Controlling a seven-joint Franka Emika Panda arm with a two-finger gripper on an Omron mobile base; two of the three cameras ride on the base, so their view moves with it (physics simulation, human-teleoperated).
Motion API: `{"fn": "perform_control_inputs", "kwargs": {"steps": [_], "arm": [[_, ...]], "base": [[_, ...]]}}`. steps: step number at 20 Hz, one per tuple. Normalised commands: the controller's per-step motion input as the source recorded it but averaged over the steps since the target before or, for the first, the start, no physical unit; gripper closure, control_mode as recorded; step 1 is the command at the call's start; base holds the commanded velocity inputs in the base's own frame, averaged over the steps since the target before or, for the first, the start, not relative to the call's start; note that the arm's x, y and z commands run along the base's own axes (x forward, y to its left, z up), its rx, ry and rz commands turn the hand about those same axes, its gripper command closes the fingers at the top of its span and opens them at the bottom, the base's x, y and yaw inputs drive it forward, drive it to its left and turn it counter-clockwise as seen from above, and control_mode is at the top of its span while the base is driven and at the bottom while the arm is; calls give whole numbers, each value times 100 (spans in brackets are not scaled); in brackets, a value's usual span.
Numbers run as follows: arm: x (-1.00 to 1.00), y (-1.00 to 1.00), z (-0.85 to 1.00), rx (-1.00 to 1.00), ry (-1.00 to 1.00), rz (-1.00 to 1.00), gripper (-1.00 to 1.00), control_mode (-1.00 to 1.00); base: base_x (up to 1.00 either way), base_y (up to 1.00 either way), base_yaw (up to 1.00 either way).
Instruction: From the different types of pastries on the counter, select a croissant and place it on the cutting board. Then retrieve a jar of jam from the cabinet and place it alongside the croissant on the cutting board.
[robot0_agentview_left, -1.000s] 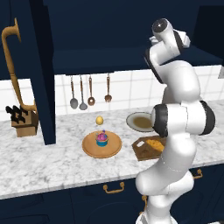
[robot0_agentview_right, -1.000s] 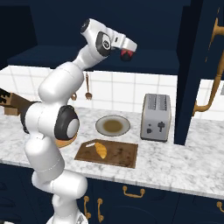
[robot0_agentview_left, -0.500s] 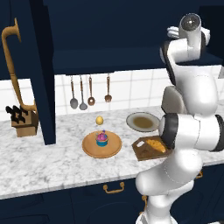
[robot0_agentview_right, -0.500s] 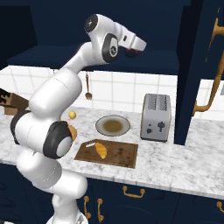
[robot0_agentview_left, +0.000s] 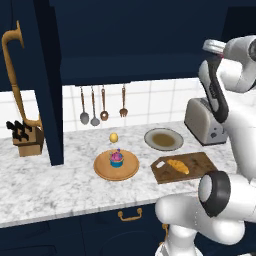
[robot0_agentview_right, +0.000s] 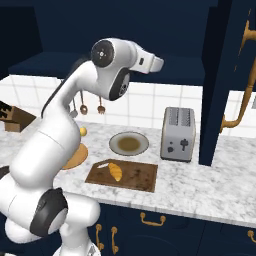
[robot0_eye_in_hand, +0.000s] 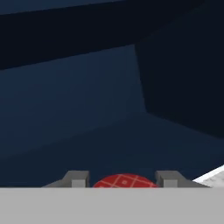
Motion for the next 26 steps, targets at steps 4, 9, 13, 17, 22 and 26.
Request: {"fn": "perform_control_inputs", "kwargs": {"steps": [4,9,13,17,22,26], "arm": [[-99,23,6,0,-4,28,100,-100],[-93,31,3,-3,-4,24,100,-100],[-86,49,-4,-15,-5,22,100,-100],[-96,35,-6,-13,-10,21,100,-100],[-83,16,-23,-12,-6,21,100,-100],[-52,36,-62,-14,0,18,100,-100]], "base": [[0,0,0],[0,0,0],[0,0,0],[0,0,0],[0,0,0],[0,0,0]]}}
